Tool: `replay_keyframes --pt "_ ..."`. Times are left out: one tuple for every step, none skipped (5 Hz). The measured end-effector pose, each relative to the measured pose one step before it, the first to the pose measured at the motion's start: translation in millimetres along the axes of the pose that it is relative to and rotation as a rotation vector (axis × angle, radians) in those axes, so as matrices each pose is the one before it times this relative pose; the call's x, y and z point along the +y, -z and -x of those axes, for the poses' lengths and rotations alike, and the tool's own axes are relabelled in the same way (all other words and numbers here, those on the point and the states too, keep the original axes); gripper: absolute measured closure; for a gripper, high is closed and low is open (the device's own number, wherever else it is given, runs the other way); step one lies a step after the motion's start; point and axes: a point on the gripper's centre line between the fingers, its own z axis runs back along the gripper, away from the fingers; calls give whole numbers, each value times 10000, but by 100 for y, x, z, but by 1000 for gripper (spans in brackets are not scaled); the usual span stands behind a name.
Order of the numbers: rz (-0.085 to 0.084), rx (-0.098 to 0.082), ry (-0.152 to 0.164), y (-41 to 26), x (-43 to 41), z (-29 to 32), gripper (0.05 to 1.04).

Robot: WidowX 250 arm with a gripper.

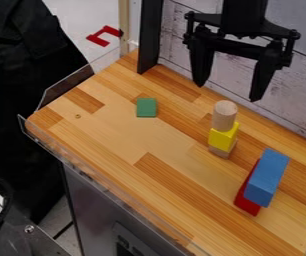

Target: Put the cylinder to the blue cube

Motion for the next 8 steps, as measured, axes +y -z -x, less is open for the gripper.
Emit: replay_keyframes --pt "-113 333 -17 945 134 131 83" --pt "-80 419 541 1344 -113 -693 83" --pt "262 305 745 572 -471 -654 83" --pt "74 70 260 792 675 -762 83" --pt "-53 290 -146 882 877 -1101 83" --pt "-91 85 -303 282 1140 -332 83" --pt "-149 -52 -146 223 410 -763 83" --pt "-42 103 8 334 91 -35 83"
